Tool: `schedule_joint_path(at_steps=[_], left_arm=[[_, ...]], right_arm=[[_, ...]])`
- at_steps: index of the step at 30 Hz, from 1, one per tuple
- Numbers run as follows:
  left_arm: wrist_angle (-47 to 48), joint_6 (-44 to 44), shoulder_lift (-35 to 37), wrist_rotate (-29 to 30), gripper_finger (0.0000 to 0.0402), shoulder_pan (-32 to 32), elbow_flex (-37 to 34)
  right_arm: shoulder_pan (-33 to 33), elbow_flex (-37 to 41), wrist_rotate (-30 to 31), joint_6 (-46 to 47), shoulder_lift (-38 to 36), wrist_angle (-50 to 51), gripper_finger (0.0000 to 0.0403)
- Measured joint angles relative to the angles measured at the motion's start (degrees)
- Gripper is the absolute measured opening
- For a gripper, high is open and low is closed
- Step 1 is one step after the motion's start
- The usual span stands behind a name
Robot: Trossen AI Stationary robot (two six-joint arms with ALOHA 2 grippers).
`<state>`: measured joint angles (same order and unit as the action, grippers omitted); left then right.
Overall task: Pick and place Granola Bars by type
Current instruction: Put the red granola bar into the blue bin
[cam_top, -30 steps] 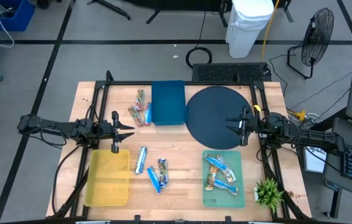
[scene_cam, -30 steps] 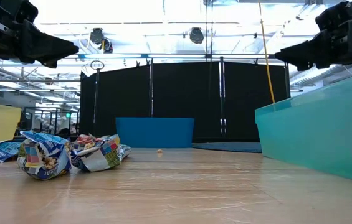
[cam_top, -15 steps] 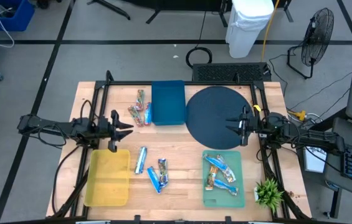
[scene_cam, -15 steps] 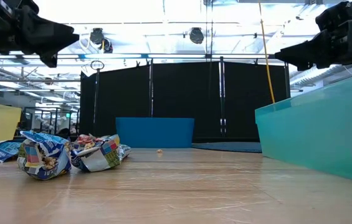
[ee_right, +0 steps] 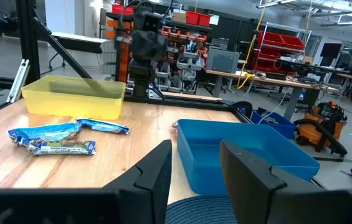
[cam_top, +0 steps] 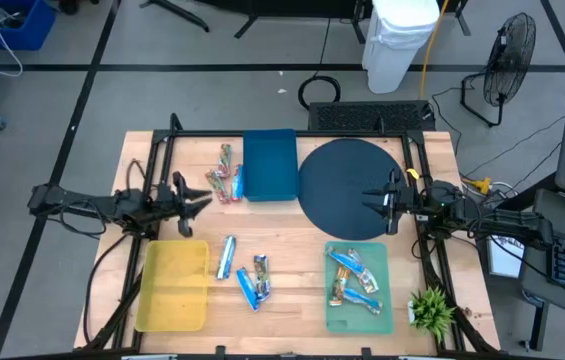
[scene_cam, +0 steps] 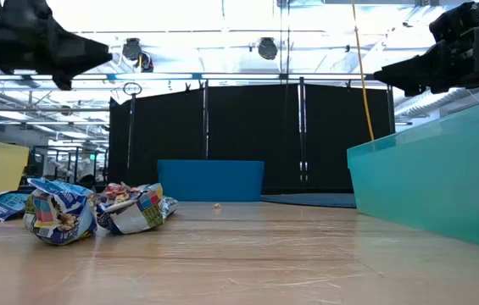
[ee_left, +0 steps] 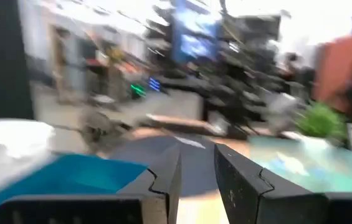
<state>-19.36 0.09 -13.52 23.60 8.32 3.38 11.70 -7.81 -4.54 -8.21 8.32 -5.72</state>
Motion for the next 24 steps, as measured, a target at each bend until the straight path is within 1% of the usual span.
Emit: schedule_joint_path(at_steps=[1, 2, 3, 5, 6, 8, 10, 11, 13, 15, 18, 21, 24], left_arm=[[-2.0, -0.6, 0.0, 4.3, 0.0102, 0.0, 0.1], [-2.0, -2.4, 0.1, 9.6, 0.0102, -0.2, 0.7], [-0.1, -4.8, 0.0, 14.5, 0.0102, -0.6, 2.0], [10.0, -12.6, 0.0, 22.2, 0.0102, -1.8, 6.2], [16.4, -17.8, -0.4, 24.0, 0.0102, -2.8, 8.7], [29.2, -29.0, -2.4, 24.1, 0.0102, -5.0, 14.0], [40.7, -39.2, -5.5, 21.1, 0.0102, -7.5, 19.1], [45.0, -42.8, -7.6, 18.7, 0.0102, -8.8, 21.7], [51.9, -47.2, -12.3, 12.8, 0.0102, -11.6, 26.4], [56.1, -48.7, -17.7, 6.9, 0.0102, -14.5, 30.8], [59.8, -48.6, -26.5, -0.4, 0.0109, -18.7, 36.6], [64.2, -47.8, -35.5, -5.4, 0.0133, -23.0, 41.4], [69.2, -48.3, -43.8, -10.2, 0.0169, -27.3, 44.6]], right_arm=[[0.0, 0.0, 0.0, 0.0, 0.0, 0.0, 0.0125], [0.0, 0.0, 0.0, 0.0, 0.0, 0.0, 0.0125], [0.0, 0.0, 0.0, 0.0, 0.0, 0.0, 0.0125], [0.0, 0.0, 0.0, 0.0, 0.0, 0.0, 0.0125], [0.0, 0.0, 0.0, 0.0, 0.0, 0.0, 0.0125], [0.0, 0.0, 0.0, 0.0, 0.0, 0.0, 0.0125], [0.0, 0.0, 0.0, 0.0, 0.0, 0.0, 0.0125], [0.0, 0.0, 0.0, 0.0, 0.0, 0.0, 0.0125], [0.0, 0.0, 0.0, 0.0, 0.0, 0.0, 0.0125], [0.0, 0.0, 0.0, 0.0, 0.0, 0.0, 0.0125], [0.0, 0.0, 0.0, 0.0, 0.0, 0.0, 0.0125], [0.0, 0.0, 0.0, 0.0, 0.0, 0.0, 0.0125], [0.0, 0.0, 0.0, 0.0, 0.0, 0.0, 0.0125]])
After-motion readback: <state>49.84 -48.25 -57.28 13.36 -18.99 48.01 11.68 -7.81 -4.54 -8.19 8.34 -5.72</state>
